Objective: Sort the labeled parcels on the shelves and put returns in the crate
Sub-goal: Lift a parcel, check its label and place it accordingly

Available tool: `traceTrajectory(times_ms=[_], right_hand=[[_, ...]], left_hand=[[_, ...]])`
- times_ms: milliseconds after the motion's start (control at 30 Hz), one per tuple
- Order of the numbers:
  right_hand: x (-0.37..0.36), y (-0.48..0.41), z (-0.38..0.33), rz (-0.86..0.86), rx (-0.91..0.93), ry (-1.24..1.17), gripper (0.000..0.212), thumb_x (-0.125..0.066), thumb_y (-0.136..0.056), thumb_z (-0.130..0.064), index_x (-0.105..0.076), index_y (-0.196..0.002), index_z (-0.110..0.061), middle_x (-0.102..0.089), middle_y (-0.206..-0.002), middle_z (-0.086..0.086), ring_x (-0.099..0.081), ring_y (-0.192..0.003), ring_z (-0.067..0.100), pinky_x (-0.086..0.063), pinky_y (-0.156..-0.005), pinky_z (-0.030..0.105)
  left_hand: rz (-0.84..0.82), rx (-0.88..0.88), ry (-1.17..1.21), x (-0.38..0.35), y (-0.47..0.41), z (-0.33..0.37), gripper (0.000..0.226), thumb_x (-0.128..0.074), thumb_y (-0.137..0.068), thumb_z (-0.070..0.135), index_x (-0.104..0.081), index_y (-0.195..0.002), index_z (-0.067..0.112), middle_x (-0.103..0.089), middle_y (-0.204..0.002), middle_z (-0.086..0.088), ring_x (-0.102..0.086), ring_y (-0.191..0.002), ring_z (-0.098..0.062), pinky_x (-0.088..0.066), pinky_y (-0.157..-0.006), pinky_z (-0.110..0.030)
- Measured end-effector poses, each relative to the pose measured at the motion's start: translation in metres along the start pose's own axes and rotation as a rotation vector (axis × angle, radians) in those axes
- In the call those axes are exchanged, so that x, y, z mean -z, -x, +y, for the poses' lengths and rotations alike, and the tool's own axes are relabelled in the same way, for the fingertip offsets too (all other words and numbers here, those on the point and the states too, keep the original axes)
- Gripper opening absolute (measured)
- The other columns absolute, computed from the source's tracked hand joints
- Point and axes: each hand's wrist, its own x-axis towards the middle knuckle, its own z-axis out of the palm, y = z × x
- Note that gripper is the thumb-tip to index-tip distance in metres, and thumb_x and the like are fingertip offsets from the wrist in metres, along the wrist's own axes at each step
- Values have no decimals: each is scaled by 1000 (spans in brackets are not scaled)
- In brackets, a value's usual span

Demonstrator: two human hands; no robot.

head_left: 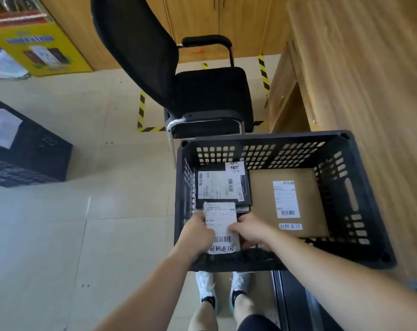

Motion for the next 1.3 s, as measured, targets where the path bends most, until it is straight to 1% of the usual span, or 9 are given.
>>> traceTrajectory(times_ms=[200, 333, 467, 567, 700, 833, 933, 1067, 1300], right_hand=[[-8, -32, 6, -5, -62, 67, 9, -60, -96, -8, -69, -93, -7, -77, -87, 10, -77, -78, 30, -65, -75, 46], [-12, -56, 4, 26, -97, 197, 17, -64, -95, -20, -71, -94, -4, -74, -95, 13, -76, -83, 31, -66, -72, 44], [-9, -72, -4, -20, -138, 280, 21, -66, -93, -23, -71, -92, -2, -76, -90, 13, -76, -71, 29, -65, -66, 35], [-6, -81, -6, -21, -120, 332, 24, -75, -91, -31, -68, -87, -8, -74, -80, 9, -75, -63, 26, -64, -64, 34], [-2, -90, -1, -46, -82, 395, 28, -76, -92, -33, -62, -82, -10, -70, -80, 6, -69, -47, 12, -54, -48, 24], [-4, -100, 13, -59, -32, 379, 35, -74, -92, -40, -72, -95, -5, -77, -87, 9, -77, -66, 23, -65, -77, 44], [-4, -105, 17, -72, 10, 384, 33, -74, -92, -41, -72, -86, -8, -76, -79, 7, -77, -66, 24, -65, -77, 43], [-1, -104, 16, -67, 77, 457, 41, -70, -96, -37, -59, -62, -16, -62, -50, -3, -64, -48, 14, -48, -47, 19], [-4, -95, 24, 23, 189, 499, 45, -65, -100, -32, -48, -58, -30, -51, -46, -17, -46, -51, -3, -31, -46, 12]], left_hand=[[-132, 101, -115, -8, -21, 2, 34, -48, -93, 2, -53, -126, 1, -65, -115, -10, -66, -97, -25, -52, -70, -30], [-177, 183, -208, -16, -40, 0, 48, -44, -95, 0, -42, -142, -8, -61, -99, -11, -55, -71, -14, -41, -51, -25], [-187, 227, -326, -19, -58, 0, 53, -47, -100, 10, -33, -149, -4, -56, -139, -20, -60, -122, -32, -51, -99, -38], [-224, 263, -386, -22, -64, -1, 60, -42, -101, 6, -21, -156, -6, -51, -146, -22, -55, -130, -33, -49, -106, -38], [-234, 295, -358, -29, -73, -6, 62, -41, -98, -1, -20, -155, -8, -58, -135, -22, -61, -118, -30, -56, -95, -36], [-214, 326, -336, -35, -76, -9, 57, -44, -98, 0, -29, -153, -3, -63, -119, -14, -65, -95, -20, -50, -66, -27], [-192, 326, -350, -38, -77, -9, 64, -44, -100, 0, -16, -158, -3, -57, -133, -18, -61, -101, -22, -50, -75, -28], [-180, 332, -378, -42, -82, -14, 68, -45, -101, 3, -12, -160, 3, -49, -147, -19, -58, -123, -31, -53, -93, -34], [-76, 355, -289, -50, -85, -19, 68, -51, -94, -5, -24, -155, 9, -52, -138, -17, -58, -122, -35, -56, -94, -40]])
